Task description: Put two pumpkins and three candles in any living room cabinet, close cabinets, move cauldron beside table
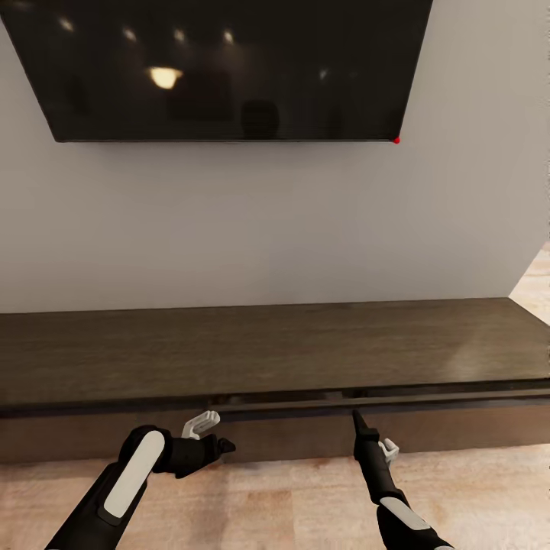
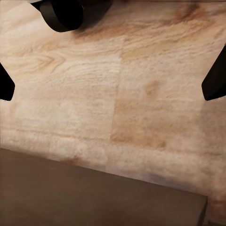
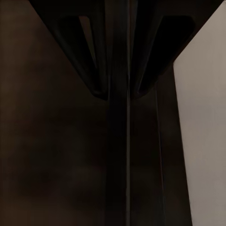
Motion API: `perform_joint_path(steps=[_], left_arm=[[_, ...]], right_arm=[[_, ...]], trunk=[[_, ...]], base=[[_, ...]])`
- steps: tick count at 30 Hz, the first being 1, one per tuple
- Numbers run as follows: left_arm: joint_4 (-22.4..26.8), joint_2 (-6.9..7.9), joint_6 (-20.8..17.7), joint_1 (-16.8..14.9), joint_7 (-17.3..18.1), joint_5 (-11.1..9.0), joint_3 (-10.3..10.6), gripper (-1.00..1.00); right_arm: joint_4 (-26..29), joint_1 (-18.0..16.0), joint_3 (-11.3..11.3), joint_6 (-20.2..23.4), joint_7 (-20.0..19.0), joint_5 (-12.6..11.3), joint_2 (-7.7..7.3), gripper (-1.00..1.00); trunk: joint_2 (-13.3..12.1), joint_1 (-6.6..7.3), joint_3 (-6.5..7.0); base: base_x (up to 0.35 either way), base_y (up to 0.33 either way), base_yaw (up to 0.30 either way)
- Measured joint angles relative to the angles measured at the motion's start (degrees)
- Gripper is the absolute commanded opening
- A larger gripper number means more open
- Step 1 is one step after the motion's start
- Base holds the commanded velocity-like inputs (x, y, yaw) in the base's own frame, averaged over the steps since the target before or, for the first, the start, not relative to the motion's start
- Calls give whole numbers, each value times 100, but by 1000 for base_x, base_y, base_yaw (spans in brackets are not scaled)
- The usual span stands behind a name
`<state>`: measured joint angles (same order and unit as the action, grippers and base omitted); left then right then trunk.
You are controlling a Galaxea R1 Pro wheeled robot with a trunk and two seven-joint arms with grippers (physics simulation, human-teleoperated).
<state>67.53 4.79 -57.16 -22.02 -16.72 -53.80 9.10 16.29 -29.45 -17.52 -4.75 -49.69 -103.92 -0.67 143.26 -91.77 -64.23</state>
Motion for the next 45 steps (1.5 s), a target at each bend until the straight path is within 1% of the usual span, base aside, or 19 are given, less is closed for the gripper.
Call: perform_joint_path(steps=[10, 24, 25, 30, 32, 36, 45], left_arm=[[0, 0, 0, 0, 0, 0, 0, 100], [-4, 8, -8, 0, 0, -17, -5, 100], [-5, 10, -9, 0, 0, -34, -7, 100], [-22, 26, -13, 0, 0, -336, -1, 100], [-34, 26, -11, 0, -5, -386, 0, 100], [-39, 29, -10, 0, -8, -417, 0, 100], [-27, 35, -10, 1, -9, -415, 0, 100]], right_arm=[[1, -1, 27, -1, 3, -12, -1, -100], [-16, 0, 26, 1, -23, -5, -2, -100], [-17, 0, 26, 0, -25, -5, -2, -100], [-6, -1, 31, 8, -6, -11, -1, -100], [-3, -1, 33, 6, -1, -11, -3, -100], [0, -1, 40, 5, 3, -16, -1, -100], [-4, 0, 46, 1, -2, -14, -3, -100]], trunk=[[0, 0, 0], [0, 2, 0], [0, 2, 0], [0, 1, 0], [0, 0, 0], [0, 1, 0], [0, 2, 0]], base=[[-173, 0, 0], [-14, 0, 0], [0, 0, 0], [-43, 0, 0], [-173, 0, 0], [-82, 0, 0], [-99, 0, 0]])
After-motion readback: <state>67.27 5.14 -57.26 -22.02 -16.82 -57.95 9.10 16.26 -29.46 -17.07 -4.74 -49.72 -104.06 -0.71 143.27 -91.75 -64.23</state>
